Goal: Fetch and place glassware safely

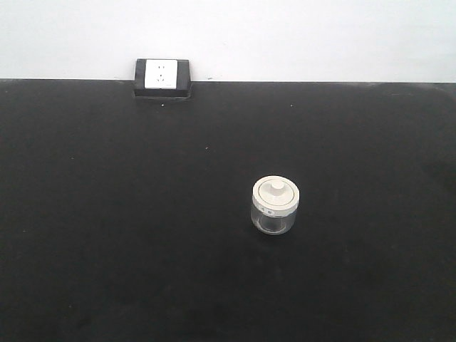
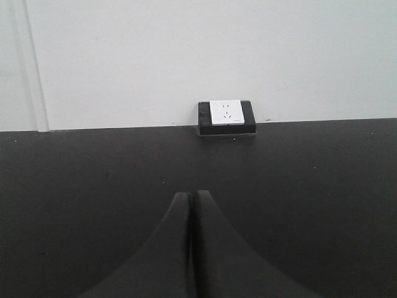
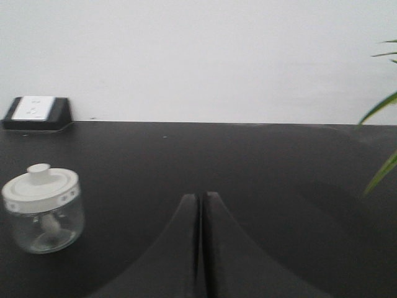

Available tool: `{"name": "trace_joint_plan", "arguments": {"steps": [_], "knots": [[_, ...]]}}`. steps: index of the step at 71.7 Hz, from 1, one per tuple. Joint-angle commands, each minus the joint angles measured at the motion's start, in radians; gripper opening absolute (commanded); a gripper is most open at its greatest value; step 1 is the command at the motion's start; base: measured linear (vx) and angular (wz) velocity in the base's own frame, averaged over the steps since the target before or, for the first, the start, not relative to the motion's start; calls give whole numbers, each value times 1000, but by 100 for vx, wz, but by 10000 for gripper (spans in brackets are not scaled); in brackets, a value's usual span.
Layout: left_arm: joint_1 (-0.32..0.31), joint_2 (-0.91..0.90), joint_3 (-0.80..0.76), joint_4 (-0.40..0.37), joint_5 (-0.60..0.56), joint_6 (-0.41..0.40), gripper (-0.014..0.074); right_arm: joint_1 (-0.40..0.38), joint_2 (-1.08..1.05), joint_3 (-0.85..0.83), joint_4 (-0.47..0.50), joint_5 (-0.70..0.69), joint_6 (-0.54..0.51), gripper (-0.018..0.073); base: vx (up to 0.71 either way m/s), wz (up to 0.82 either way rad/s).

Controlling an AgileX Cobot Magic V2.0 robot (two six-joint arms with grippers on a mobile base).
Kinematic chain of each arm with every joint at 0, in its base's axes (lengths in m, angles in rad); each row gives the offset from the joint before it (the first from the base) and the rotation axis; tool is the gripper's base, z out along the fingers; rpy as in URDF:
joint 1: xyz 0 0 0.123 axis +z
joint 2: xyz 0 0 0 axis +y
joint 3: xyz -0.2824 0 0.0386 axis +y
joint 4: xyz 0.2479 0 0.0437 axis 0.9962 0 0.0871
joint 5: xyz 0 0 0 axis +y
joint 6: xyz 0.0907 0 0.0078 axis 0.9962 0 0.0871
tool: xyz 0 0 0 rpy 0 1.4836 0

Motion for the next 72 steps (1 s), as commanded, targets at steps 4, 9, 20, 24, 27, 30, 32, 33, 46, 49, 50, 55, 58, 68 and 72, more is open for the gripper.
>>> {"name": "trace_joint_plan", "arguments": {"steps": [4, 9, 20, 24, 27, 30, 32, 33, 46, 49, 50, 55, 58, 68, 72], "knots": [[0, -17, 29, -4, -78, -9, -7, -10, -6, 19, -2, -79, 2, -8, 0, 0], [0, -17, 29, -4, -78, -9, -7, -19, -6, 19, 6, -79, 4, -8, 0, 0], [0, -17, 29, -4, -78, -9, -7, -19, -6, 19, 6, -79, 3, -8, 0, 0], [0, -17, 29, -4, -78, -9, -7, -19, -6, 19, 7, -79, 3, -8, 0, 0], [0, -17, 29, -4, -78, -9, -7, -19, -6, 19, 7, -79, 3, -8, 0, 0], [0, -17, 29, -4, -78, -9, -7, -19, -6, 18, 7, -79, 3, -8, 0, 0], [0, -17, 29, -4, -78, -9, -7, -19, -6, 18, 7, -79, 3, -8, 0, 0], [0, -17, 29, -4, -78, -9, -7, -19, -6, 18, 7, -79, 3, -8, 0, 0], [0, -17, 29, -4, -78, -9, -7, -19, -6, 18, 7, -79, 3, -8, 0, 0], [0, -17, 29, -4, -78, -9, -7, -19, -6, 18, 7, -79, 3, -8, 0, 0], [0, -17, 29, -4, -78, -9, -7, -19, -6, 18, 7, -79, 3, -8, 0, 0], [0, -17, 29, -4, -78, -9, -7, -19, -6, 18, 7, -79, 3, -8, 0, 0], [0, -17, 29, -4, -78, -9, -7, -19, -6, 18, 7, -79, 3, -8, 0, 0], [0, -17, 29, -4, -78, -9, -7, -19, -6, 18, 7, -73, 3, -8, 0, 0], [0, -17, 29, -4, -78, -9, -7, -19, -6, 18, 7, -73, 3, -8, 0, 0]]}}
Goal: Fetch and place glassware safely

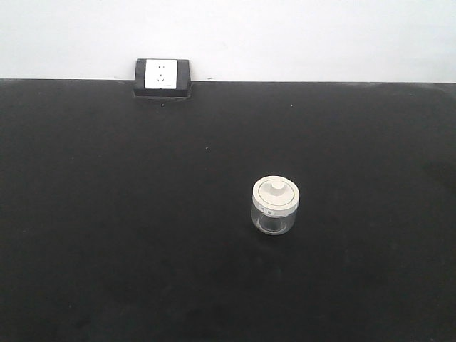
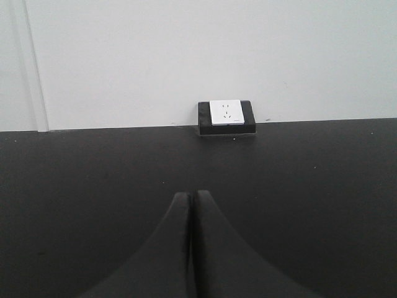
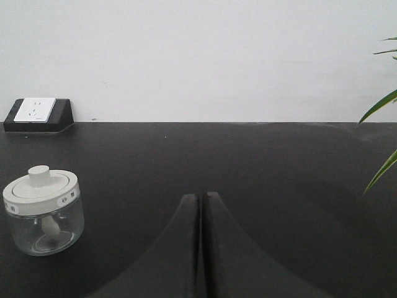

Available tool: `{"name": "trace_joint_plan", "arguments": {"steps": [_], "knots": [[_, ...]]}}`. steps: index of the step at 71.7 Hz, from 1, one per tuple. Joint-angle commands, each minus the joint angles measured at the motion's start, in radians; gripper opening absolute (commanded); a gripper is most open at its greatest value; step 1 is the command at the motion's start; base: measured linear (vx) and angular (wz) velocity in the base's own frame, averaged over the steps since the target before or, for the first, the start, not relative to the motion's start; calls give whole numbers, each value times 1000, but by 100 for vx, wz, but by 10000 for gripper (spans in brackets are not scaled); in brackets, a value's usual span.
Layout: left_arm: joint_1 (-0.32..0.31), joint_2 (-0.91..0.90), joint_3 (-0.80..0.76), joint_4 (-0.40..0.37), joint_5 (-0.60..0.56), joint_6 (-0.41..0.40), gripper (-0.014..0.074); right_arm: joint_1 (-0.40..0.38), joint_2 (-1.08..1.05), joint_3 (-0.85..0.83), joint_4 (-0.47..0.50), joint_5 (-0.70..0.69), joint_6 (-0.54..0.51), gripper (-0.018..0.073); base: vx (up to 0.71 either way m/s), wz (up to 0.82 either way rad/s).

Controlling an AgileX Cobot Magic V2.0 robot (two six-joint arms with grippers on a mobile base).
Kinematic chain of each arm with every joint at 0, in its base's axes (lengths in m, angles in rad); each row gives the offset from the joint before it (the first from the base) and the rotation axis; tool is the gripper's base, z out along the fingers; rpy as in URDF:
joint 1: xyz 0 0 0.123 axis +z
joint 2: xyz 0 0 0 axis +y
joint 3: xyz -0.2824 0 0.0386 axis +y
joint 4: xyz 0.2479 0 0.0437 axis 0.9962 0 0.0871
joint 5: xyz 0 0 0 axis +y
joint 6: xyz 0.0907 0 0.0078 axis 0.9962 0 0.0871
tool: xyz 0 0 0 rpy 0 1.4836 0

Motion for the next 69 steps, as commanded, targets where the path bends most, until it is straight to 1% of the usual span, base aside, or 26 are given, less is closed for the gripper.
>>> {"name": "trace_joint_plan", "arguments": {"steps": [1, 69], "knots": [[0, -17, 29, -4, -78, -9, -7, -5, -6, 18, -3, -73, -3, -8, 0, 0], [0, -17, 29, -4, -78, -9, -7, -5, -6, 18, -3, -73, -3, -8, 0, 0]]}}
